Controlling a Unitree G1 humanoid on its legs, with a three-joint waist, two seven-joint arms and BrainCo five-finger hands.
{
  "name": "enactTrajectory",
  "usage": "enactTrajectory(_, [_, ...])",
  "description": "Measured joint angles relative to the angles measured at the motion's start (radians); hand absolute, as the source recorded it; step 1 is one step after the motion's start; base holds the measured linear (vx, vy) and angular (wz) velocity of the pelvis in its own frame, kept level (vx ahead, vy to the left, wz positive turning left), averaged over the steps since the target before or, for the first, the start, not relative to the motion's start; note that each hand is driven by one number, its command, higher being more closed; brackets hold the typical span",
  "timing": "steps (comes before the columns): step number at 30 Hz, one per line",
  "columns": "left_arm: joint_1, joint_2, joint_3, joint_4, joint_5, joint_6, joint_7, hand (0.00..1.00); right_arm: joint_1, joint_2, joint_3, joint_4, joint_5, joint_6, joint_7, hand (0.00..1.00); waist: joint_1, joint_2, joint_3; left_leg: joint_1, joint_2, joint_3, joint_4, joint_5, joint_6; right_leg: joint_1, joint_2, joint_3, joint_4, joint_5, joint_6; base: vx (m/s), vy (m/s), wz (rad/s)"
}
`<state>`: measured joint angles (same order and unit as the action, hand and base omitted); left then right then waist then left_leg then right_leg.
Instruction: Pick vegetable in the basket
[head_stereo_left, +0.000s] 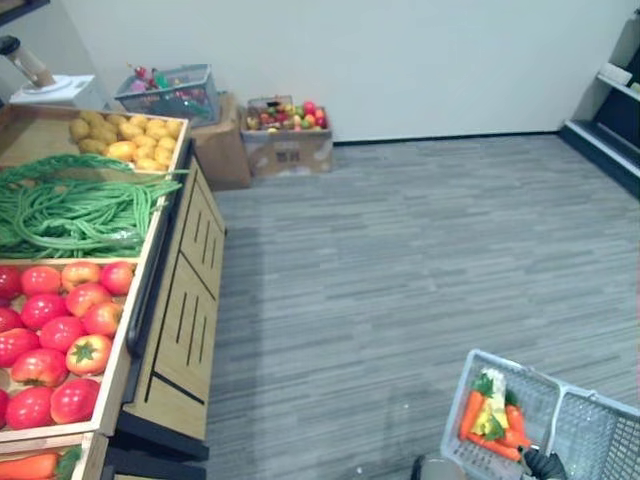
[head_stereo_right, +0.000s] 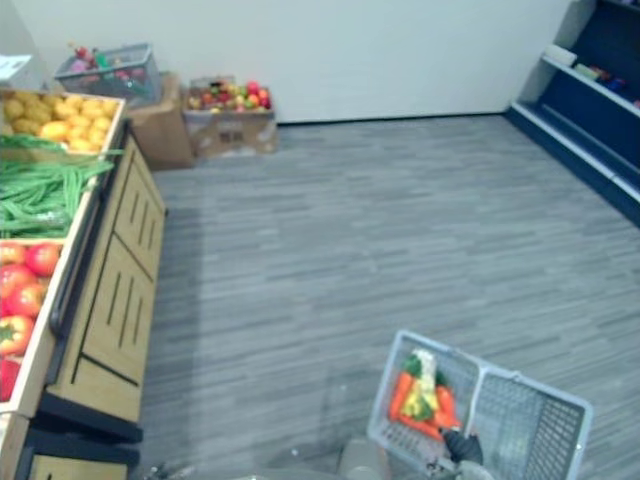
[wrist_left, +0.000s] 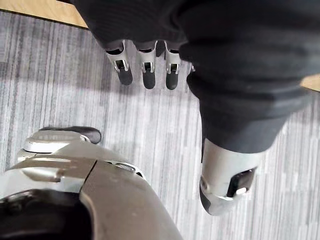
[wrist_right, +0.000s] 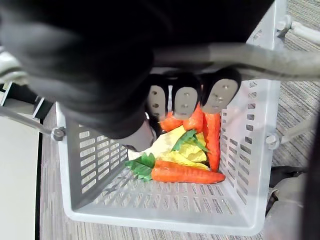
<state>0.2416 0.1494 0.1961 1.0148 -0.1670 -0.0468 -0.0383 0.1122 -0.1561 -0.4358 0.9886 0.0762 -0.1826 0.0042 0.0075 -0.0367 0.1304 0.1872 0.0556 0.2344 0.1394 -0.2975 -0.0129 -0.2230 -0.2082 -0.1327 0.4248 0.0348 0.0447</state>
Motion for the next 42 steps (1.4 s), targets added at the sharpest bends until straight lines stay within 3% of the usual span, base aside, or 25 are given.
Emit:
enactTrajectory(1, [-0.006, -0.008, 0.0, -0.004, 0.015, 0.012, -0.005, 0.0, 0.001, 0.006, -0.009, -0.005, 0.001, 0.001, 0.0, 1.0, -0.001, 0.015, 0.014, 0.027, 0.012, -0.005, -0.005, 0.0, 0.0, -0.015, 0.003, -0.013, 0.048, -0.015, 0.0, 0.16, 0.046, 0.14])
enactTrajectory(3, [-0.003, -0.02, 0.008, -0.031, 0.022, 0.018, -0.007, 0.0, 0.013, 0.036, -0.025, -0.041, 0.0, 0.006, 0.002, 1.0, 0.0, 0.02, 0.013, 0.052, 0.041, -0.004, -0.012, -0.005, -0.009, -0.01, 0.024, -0.051, 0.007, -0.05, -0.004, 0.21, -0.028, 0.1])
enactTrajectory(5, [-0.003, -0.02, 0.011, -0.042, 0.024, 0.022, -0.008, 0.0, 0.032, 0.07, -0.023, -0.082, -0.006, 0.008, 0.003, 1.0, 0.002, 0.004, 0.013, 0.069, 0.056, -0.005, -0.009, -0.015, -0.025, -0.01, 0.038, -0.101, -0.065, -0.035, 0.005, 0.24, -0.105, 0.13])
enactTrajectory(6, [0.0, -0.023, 0.018, -0.052, 0.03, 0.022, -0.008, 0.0, 0.05, 0.087, -0.02, -0.105, -0.025, 0.009, 0.003, 1.0, 0.002, -0.02, 0.013, 0.084, 0.051, -0.004, 0.005, -0.03, -0.051, 0.004, 0.031, -0.125, -0.111, -0.004, 0.017, 0.26, -0.169, 0.01])
enactTrajectory(7, [-0.005, -0.042, 0.03, -0.051, 0.032, 0.024, -0.006, 0.0, 0.061, 0.086, -0.022, -0.111, -0.038, 0.013, 0.0, 1.0, 0.01, -0.01, 0.01, 0.104, 0.072, -0.001, 0.011, -0.045, -0.072, 0.017, 0.043, -0.145, -0.085, -0.055, 0.016, 0.25, -0.168, 0.01])
enactTrajectory(9, [-0.007, -0.057, 0.035, -0.061, 0.032, 0.018, -0.005, 0.0, 0.063, 0.086, -0.025, -0.122, -0.041, 0.013, 0.0, 1.0, 0.009, 0.011, 0.006, 0.103, 0.093, -0.006, 0.02, -0.041, -0.08, 0.005, 0.048, -0.161, -0.029, -0.122, 0.011, 0.24, -0.16, 0.11])
enactTrajectory(13, [-0.002, -0.071, 0.035, -0.059, 0.03, 0.013, 0.002, 0.0, 0.058, 0.086, -0.034, -0.119, -0.04, 0.016, -0.011, 1.0, 0.008, 0.03, -0.003, 0.077, 0.11, -0.029, 0.099, -0.014, -0.114, -0.001, 0.034, -0.187, 0.072, -0.244, 0.005, 0.21, -0.16, 0.25])
enactTrajectory(15, [0.002, -0.079, 0.036, -0.059, 0.029, 0.013, 0.005, 0.0, 0.062, 0.088, -0.019, -0.109, -0.04, 0.039, -0.017, 1.0, 0.009, 0.026, -0.012, 0.002, 0.141, -0.077, 0.274, 0.034, -0.097, 0.054, 0.042, -0.217, 0.048, -0.283, -0.001, 0.26, -0.191, 0.36])
enactTrajectory(18, [0.004, -0.098, 0.046, -0.06, 0.03, 0.004, 0.003, 0.0, 0.066, 0.091, 0.011, -0.108, -0.039, 0.051, -0.021, 1.0, 0.013, 0.052, -0.027, -0.105, 0.191, -0.114, 0.495, 0.121, -0.1, 0.125, 0.076, -0.252, -0.01, -0.298, -0.02, 0.26, -0.125, 0.27])
enactTrajectory(19, [0.006, -0.104, 0.056, -0.062, 0.021, -0.001, 0.007, 0.0, 0.065, 0.092, 0.019, -0.106, -0.038, 0.054, -0.025, 1.0, 0.016, 0.055, -0.026, -0.172, 0.208, -0.118, 0.62, 0.132, -0.103, 0.15, 0.083, -0.26, -0.03, -0.301, -0.026, 0.26, -0.079, 0.2])
enactTrajectory(21, [0.004, -0.107, 0.068, -0.064, 0.004, -0.001, 0.028, 0.0, 0.06, 0.093, 0.031, -0.082, -0.038, 0.06, -0.038, 1.0, 0.021, 0.051, -0.024, -0.252, 0.205, -0.093, 0.718, 0.077, -0.103, 0.212, 0.081, -0.272, -0.079, -0.296, -0.023, 0.26, -0.042, 0.11])
enactTrajectory(23, [0.004, -0.109, 0.079, -0.065, -0.026, -0.001, 0.033, 0.0, 0.054, 0.094, 0.032, -0.06, -0.036, 0.066, -0.045, 1.0, 0.024, 0.041, -0.021, -0.289, 0.187, -0.041, 0.659, 0.034, -0.096, 0.27, 0.064, -0.272, -0.115, -0.292, -0.016, 0.25, 0.028, 0.0])
enactTrajectory(24, [0.002, -0.109, 0.085, -0.065, -0.027, -0.008, 0.034, 0.0, 0.05, 0.095, 0.031, -0.053, -0.033, 0.066, -0.046, 1.0, 0.025, 0.035, -0.019, -0.297, 0.168, -0.011, 0.536, 0.024, -0.091, 0.294, 0.045, -0.267, -0.124, -0.289, -0.011, 0.23, 0.145, -0.14])
enactTrajectory(25, [0.0, -0.11, 0.085, -0.065, -0.026, -0.014, 0.037, 0.0, 0.049, 0.095, 0.031, -0.045, -0.029, 0.066, -0.045, 1.0, 0.024, 0.035, -0.02, -0.3, 0.147, 0.004, 0.36, 0.058, -0.065, 0.305, 0.036, -0.259, -0.125, -0.285, -0.003, 0.24, 0.169, -0.17])
enactTrajectory(26, [0.0, -0.114, 0.085, -0.065, -0.025, -0.017, 0.039, 0.0, 0.048, 0.093, 0.031, -0.044, -0.029, 0.066, -0.044, 1.0, 0.022, 0.042, -0.021, -0.302, 0.135, -0.001, 0.257, 0.142, -0.04, 0.311, 0.043, -0.252, -0.124, -0.281, 0.005, 0.24, 0.199, -0.27])
enactTrajectory(27, [-0.001, -0.117, 0.087, -0.059, -0.024, -0.018, 0.043, 0.0, 0.046, 0.104, 0.031, -0.034, -0.028, 0.066, -0.042, 1.0, 0.031, 0.035, -0.027, -0.285, 0.115, -0.028, 0.168, 0.179, -0.057, 0.31, 0.047, -0.226, -0.134, -0.277, 0.021, 0.18, 0.118, -0.2])
enactTrajectory(28, [-0.002, -0.108, 0.084, -0.06, -0.024, -0.019, 0.044, 0.0, 0.044, 0.111, 0.033, -0.032, -0.028, 0.065, -0.04, 1.0, 0.031, 0.032, -0.029, -0.265, 0.1, -0.028, 0.138, 0.188, -0.057, 0.311, 0.039, -0.213, -0.145, -0.27, 0.033, 0.18, 0.139, -0.09])
enactTrajectory(30, [-0.005, -0.079, 0.082, -0.058, -0.012, -0.023, 0.065, 0.0, 0.046, 0.13, 0.037, -0.028, -0.03, 0.039, -0.037, 1.0, 0.024, -0.023, -0.031, -0.23, 0.052, -0.023, 0.03, 0.215, -0.054, 0.312, 0.007, -0.181, -0.182, -0.263, 0.044, 0.12, 0.128, 0.14])
enactTrajectory(32, [-0.009, -0.067, 0.07, -0.055, -0.009, -0.029, 0.076, 0.0, 0.044, 0.134, 0.037, -0.023, -0.032, 0.033, -0.038, 1.0, 0.025, -0.037, -0.029, -0.212, 0.033, -0.02, -0.011, 0.228, -0.047, 0.315, -0.004, -0.168, -0.195, -0.25, 0.06, 0.09, 0.105, 0.04])
enactTrajectory(35, [-0.015, -0.058, 0.037, -0.031, -0.009, -0.038, 0.078, 0.0, 0.037, 0.132, 0.05, 0.01, -0.041, -0.001, -0.039, 1.0, 0.024, -0.031, -0.028, -0.162, 0.022, 0.001, -0.089, 0.259, -0.043, 0.319, -0.002, -0.126, -0.202, -0.227, 0.063, 0.05, 0.06, -0.14])
enactTrajectory(42, [-0.039, -0.054, 0.005, 0.022, -0.015, -0.039, 0.062, 0.0, 0.027, 0.113, 0.051, 0.048, -0.058, -0.007, -0.046, 1.0, 0.022, -0.012, -0.022, -0.12, 0.037, 0.011, -0.228, 0.33, -0.049, 0.275, 0.037, -0.073, -0.208, -0.155, 0.084, -0.02, 0.022, -0.14])
